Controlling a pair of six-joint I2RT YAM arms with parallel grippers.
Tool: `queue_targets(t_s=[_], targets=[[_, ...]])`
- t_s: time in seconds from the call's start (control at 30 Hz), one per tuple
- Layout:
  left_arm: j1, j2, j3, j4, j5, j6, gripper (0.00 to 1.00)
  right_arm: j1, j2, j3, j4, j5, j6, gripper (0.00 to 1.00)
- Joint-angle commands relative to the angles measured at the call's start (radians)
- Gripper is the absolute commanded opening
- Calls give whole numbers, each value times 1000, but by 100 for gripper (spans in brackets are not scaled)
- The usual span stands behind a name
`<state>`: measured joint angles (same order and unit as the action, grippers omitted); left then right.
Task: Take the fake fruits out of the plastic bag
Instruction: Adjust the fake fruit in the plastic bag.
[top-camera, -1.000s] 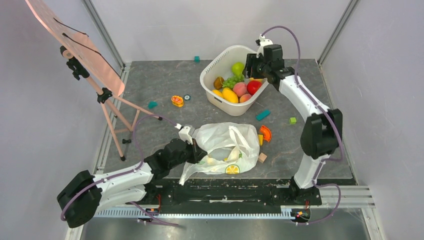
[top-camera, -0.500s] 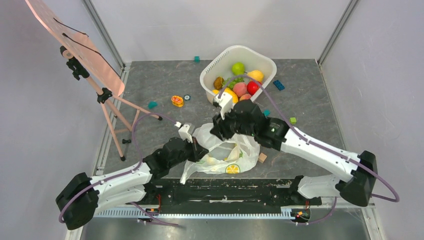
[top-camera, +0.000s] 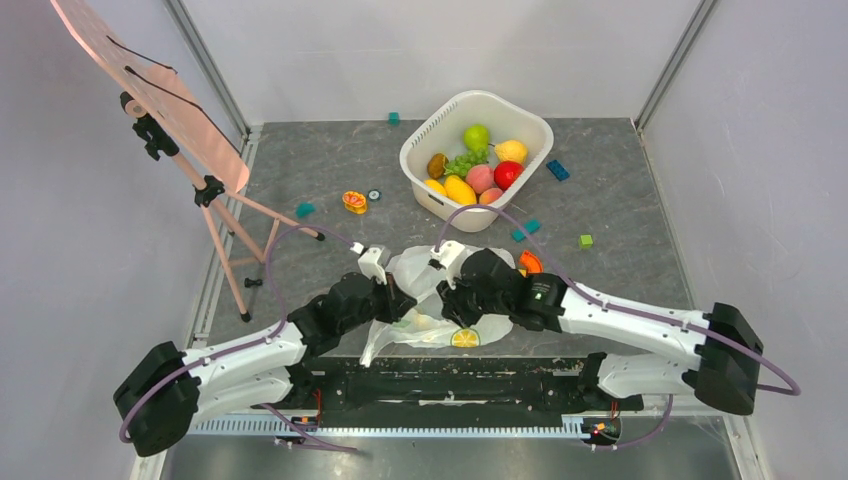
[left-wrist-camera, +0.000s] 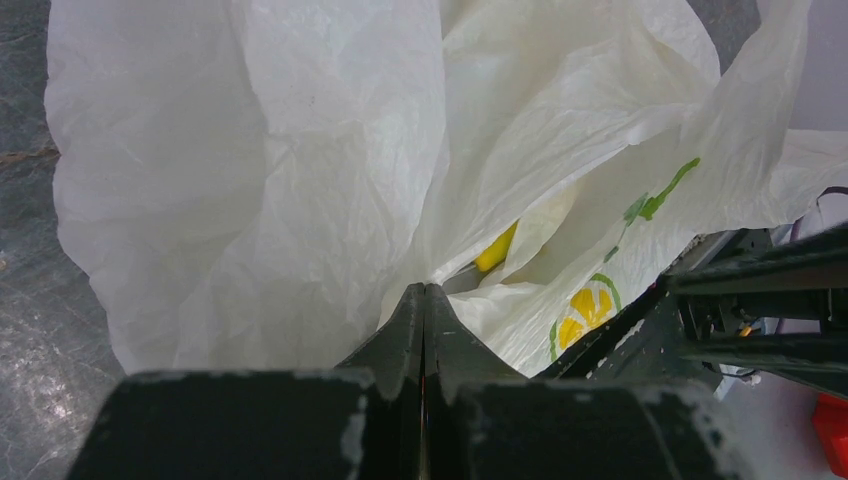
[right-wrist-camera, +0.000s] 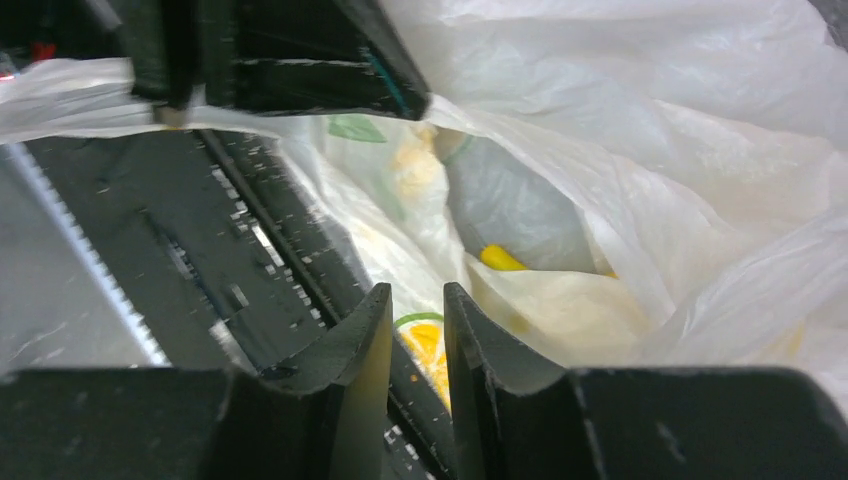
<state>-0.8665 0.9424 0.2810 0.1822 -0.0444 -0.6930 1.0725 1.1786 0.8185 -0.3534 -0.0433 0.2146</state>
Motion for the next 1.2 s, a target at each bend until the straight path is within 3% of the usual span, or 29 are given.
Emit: queue_targets(t_s=[0.0,0.33,0.57,0.9,1.17], targets=[[-4,1,53,3,-6,-35,2,4,91,27,40,167,19,28],[-5,-35,66,-42,-20,-39,2,-39,297,89,23,406,67,28],[-4,-57,54,-50,-26,-45,2,-110,245,38,69,514,83,42],[-5,-34,61,-38,-11,-42,2,-212,257,-23,221,339,-28,57],[-4,-19,64,-27,-7,-42,2,-217,256,-61,388,114,-157,53]])
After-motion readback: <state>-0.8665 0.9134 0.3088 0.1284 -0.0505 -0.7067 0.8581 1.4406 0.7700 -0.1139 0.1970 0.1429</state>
